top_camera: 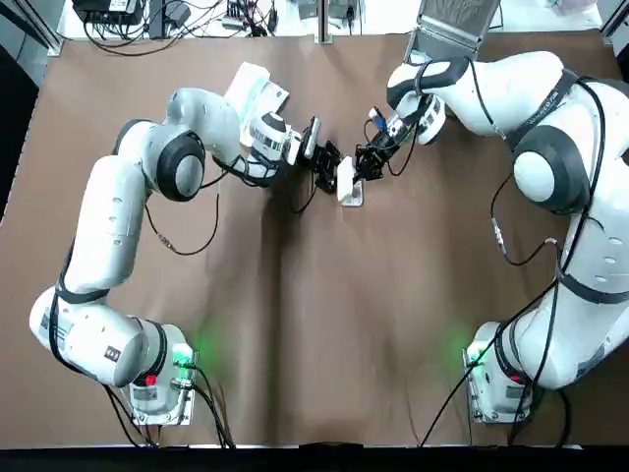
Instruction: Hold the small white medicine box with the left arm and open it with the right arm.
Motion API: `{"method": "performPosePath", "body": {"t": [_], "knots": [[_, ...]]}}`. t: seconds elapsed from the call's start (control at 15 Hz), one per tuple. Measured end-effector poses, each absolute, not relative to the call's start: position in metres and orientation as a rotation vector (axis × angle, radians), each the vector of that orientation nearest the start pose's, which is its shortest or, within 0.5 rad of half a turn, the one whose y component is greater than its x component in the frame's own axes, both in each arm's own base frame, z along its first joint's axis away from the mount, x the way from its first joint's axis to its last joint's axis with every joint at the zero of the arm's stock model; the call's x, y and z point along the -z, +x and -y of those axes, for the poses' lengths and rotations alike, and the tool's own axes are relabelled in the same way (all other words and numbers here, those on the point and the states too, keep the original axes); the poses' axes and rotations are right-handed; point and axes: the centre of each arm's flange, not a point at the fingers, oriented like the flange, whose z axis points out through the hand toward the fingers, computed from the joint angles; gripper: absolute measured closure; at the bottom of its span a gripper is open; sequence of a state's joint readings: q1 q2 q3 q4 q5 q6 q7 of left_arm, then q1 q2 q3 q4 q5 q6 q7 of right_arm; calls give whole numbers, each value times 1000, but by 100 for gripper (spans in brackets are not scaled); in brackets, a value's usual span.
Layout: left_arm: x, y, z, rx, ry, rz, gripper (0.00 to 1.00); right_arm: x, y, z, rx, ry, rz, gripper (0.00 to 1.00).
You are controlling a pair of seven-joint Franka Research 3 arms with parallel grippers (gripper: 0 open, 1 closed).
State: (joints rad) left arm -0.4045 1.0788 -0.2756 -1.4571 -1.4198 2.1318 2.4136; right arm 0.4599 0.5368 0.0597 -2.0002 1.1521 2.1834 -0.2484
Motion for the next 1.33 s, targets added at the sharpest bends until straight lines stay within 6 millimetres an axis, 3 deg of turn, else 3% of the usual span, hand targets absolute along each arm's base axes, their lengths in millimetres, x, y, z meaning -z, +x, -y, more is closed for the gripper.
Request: {"method": "performPosePath", "body": {"t": [0.53, 1.33], "knots": [[-59, 525, 444, -814, 1184, 1549, 56, -181, 487, -331, -519, -2291, -138, 99], [-59, 525, 444, -815, 1183, 1550, 56, -182, 486, -334, -518, -2285, -140, 99]]}}
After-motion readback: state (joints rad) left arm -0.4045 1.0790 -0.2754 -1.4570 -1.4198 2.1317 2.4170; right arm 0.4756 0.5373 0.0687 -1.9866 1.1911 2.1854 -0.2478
